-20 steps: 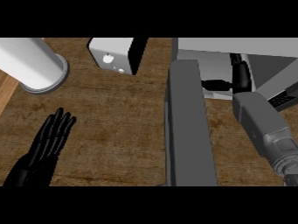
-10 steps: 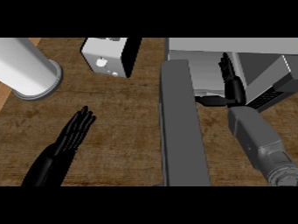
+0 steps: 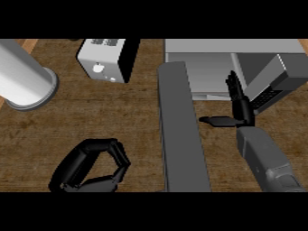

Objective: Pick up the milk, place it into the microwave and close the microwave

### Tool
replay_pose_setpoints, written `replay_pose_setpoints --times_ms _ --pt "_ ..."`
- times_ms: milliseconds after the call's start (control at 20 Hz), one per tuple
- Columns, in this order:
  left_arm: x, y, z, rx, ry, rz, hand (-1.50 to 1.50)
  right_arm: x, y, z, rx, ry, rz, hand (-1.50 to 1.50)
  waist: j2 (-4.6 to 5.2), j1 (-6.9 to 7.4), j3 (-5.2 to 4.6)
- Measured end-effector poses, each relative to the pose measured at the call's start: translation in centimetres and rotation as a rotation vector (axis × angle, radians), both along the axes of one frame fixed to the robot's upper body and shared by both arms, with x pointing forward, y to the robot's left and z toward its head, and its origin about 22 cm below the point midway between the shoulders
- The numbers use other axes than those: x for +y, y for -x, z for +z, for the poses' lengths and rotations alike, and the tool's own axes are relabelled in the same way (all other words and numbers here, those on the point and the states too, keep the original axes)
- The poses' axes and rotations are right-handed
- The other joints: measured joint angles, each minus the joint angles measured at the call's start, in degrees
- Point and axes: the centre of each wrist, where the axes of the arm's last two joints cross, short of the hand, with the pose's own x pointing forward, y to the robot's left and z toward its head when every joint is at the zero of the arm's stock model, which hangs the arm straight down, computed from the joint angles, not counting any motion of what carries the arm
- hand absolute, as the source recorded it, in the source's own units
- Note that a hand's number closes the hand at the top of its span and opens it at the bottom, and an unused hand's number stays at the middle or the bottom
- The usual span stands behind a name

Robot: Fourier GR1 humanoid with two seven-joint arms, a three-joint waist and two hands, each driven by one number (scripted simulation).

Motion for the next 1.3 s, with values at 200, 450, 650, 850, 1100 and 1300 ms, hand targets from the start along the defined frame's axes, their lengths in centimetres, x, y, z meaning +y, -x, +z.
replay_pose_setpoints --times_ms 200,450,650,850,1100,1300 --pt "-1.5 -1.4 -1.1 0.010 -0.035 -0.018 1.50 -0.8 2.2 -1.7 0.002 -0.001 0.020 -1.50 -0.27 -0.75 -0.05" --pt "-3.2 -2.2 -2.6 0.036 -0.127 -0.084 1.50 -1.9 4.3 -2.6 -0.004 0.011 0.048 -1.50 -0.64 -1.92 -0.13" --pt "-5.3 -2.5 -4.0 0.070 -0.171 -0.159 1.50 -3.1 5.7 -2.3 -0.025 0.014 0.055 -1.50 -0.67 -2.32 -0.16" --pt "-7.1 -2.3 -5.6 0.093 -0.179 -0.205 1.50 -4.2 8.1 -1.8 -0.050 0.015 0.058 -1.50 -0.77 -2.93 -0.20" --pt "-9.8 -2.0 -7.2 0.103 -0.201 -0.284 1.50 -6.1 10.9 0.3 -0.078 0.007 0.045 -1.50 -0.63 -3.15 -0.20" --pt "-12.5 -1.5 -7.7 0.086 -0.249 -0.311 1.50 -7.4 13.1 2.4 -0.106 -0.007 0.032 -1.50 -0.47 -3.65 -0.20"
